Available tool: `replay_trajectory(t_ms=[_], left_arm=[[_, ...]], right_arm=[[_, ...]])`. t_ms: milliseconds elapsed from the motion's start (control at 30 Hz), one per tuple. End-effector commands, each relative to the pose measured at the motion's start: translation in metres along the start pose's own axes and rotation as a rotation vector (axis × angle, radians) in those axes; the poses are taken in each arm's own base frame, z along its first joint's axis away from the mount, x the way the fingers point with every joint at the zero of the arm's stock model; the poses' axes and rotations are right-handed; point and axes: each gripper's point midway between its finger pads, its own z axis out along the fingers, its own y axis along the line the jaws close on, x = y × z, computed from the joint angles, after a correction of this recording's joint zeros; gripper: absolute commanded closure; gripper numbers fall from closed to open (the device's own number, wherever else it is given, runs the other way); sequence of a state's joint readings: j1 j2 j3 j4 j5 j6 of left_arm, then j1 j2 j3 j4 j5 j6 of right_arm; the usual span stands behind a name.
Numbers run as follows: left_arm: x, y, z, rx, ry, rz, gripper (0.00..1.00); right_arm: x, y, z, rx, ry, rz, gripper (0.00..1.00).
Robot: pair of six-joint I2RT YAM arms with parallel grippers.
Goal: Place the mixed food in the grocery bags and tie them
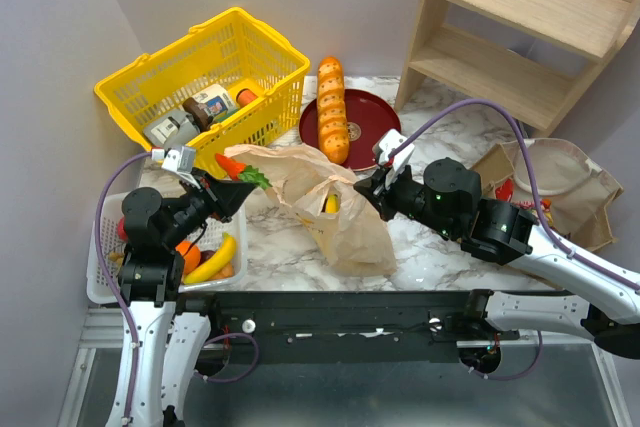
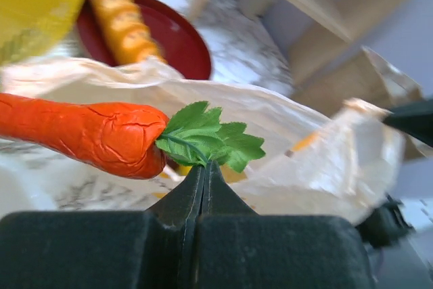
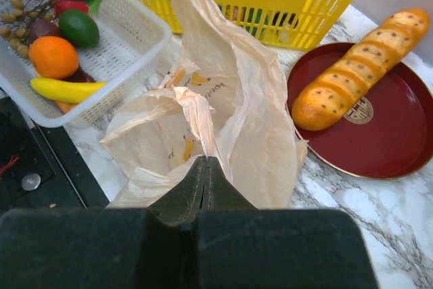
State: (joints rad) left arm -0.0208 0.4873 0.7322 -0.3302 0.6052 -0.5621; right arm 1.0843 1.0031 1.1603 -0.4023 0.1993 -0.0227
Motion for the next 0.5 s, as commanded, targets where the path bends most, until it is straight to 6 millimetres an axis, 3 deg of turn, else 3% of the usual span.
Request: replay_trajectory(t_ms=[0, 367, 467], left_arm=[[-0.009, -0.069, -0.015, 0.322, 0.082, -0.006, 1.0], [-0.016, -0.089, -0.014, 0.437, 0.067, -0.188, 1.0], [-0.002, -0.085, -0.008, 0.457, 0.094, -0.243, 1.0]], right_arm=[[-0.007, -0.013, -0.006, 0.064, 0.0, 0.009, 0.99], [-0.004, -0.019, -0.009, 0.093, 0.006, 0.02, 0.99], [-0.005, -0.017, -0.01, 0.086, 0.003, 0.022, 0.99]])
